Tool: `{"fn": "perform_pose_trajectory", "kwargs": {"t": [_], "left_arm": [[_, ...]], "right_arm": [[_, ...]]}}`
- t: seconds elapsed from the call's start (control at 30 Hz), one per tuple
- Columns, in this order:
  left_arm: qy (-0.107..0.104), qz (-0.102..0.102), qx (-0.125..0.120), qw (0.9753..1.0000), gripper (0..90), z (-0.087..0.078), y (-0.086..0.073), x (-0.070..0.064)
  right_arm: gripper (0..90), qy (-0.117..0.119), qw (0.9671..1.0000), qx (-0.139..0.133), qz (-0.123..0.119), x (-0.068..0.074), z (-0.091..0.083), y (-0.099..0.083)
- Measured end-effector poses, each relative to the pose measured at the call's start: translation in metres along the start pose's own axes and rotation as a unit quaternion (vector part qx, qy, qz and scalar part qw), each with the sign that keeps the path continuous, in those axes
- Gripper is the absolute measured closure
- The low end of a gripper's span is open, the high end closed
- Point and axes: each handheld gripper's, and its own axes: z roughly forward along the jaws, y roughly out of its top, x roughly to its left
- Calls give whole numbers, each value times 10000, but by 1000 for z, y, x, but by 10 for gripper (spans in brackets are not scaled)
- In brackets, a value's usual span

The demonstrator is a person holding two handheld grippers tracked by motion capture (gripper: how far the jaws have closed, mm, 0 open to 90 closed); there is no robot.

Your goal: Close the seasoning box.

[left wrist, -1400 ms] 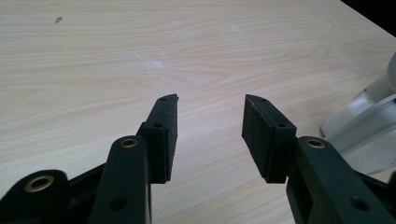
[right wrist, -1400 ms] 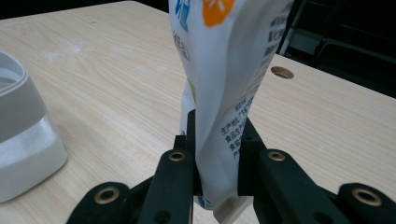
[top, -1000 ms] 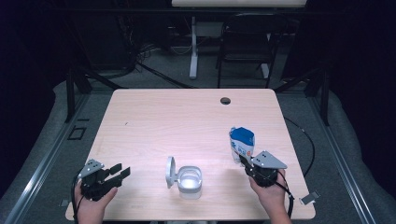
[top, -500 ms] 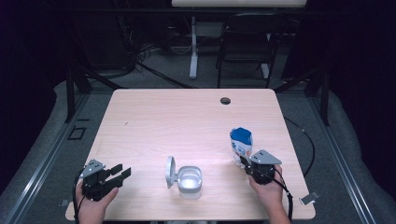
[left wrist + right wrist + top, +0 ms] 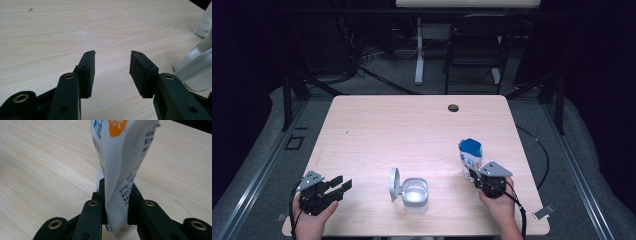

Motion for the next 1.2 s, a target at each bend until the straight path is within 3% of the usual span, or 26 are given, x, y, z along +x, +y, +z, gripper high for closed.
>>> {"fn": "perform_pose_trajectory", "kwargs": {"t": [0.53,0.73,0.87,1.2], "left_arm": [[10,-14,32,10000,562,-1,0,1],[9,-22,19,10000,561,-1,0,1],[7,-32,2,10000,561,0,0,1],[4,-39,-26,10000,561,-1,0,2]], "right_arm": [[723,106,9998,145,19,-1,-3,0],[576,162,9995,208,151,-3,-3,-4],[479,137,9994,-29,311,-6,-6,-6],[442,178,9994,-30,308,-5,-9,-7]]}}
